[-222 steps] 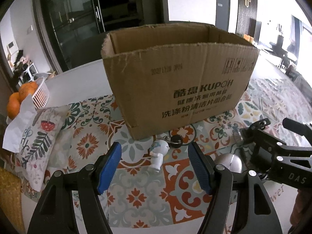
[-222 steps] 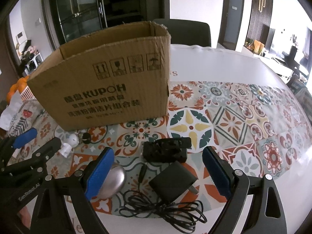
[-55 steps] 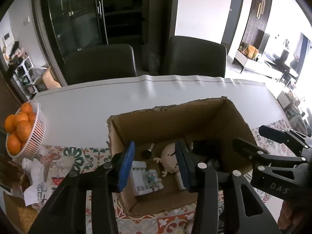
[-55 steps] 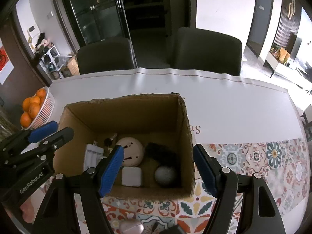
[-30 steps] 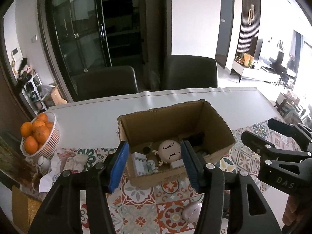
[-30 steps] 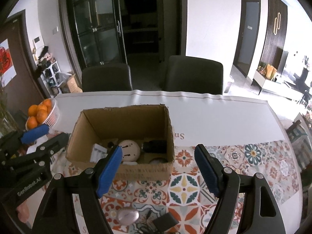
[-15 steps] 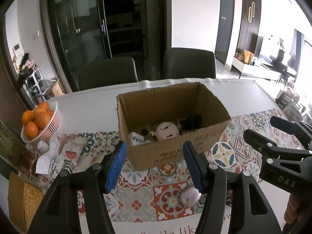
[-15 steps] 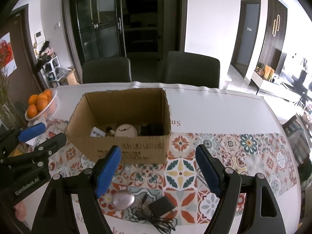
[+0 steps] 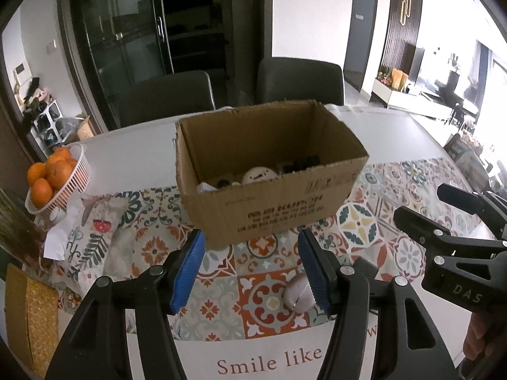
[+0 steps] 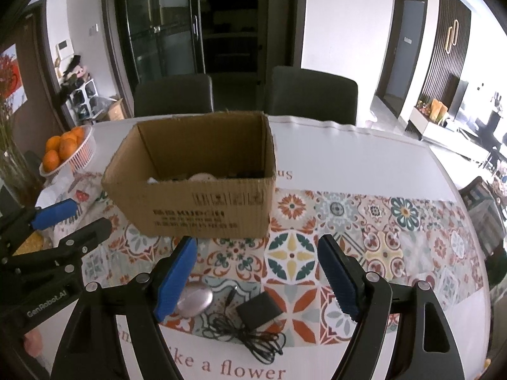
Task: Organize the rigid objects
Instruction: 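Move left tool to the silver egg speaker while right tool moves to the black power adapter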
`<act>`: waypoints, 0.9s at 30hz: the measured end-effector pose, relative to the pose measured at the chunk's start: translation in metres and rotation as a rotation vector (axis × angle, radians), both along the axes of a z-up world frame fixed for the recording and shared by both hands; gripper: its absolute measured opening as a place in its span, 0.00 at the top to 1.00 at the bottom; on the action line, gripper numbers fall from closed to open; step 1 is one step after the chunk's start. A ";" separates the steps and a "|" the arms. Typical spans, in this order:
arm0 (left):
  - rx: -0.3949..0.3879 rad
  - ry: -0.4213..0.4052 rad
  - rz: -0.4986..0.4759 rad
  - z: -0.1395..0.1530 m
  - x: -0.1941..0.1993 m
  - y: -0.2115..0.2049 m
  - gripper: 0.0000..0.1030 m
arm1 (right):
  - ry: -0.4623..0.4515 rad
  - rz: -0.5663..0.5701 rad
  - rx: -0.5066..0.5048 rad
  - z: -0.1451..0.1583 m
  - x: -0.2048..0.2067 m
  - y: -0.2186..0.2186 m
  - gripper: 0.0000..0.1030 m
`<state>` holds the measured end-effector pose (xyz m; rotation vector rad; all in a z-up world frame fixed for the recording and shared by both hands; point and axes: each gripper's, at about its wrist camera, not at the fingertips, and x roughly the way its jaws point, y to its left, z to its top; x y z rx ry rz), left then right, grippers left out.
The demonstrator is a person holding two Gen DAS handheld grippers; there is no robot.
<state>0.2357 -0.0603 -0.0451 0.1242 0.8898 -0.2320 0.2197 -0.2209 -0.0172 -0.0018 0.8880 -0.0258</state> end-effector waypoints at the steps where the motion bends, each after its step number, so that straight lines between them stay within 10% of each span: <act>1: 0.001 0.006 -0.002 -0.002 -0.001 -0.001 0.42 | 0.006 0.000 0.002 -0.002 -0.001 -0.001 0.23; 27: 0.043 0.168 -0.080 -0.063 -0.016 -0.018 0.42 | 0.179 0.024 0.023 -0.060 -0.020 -0.012 0.23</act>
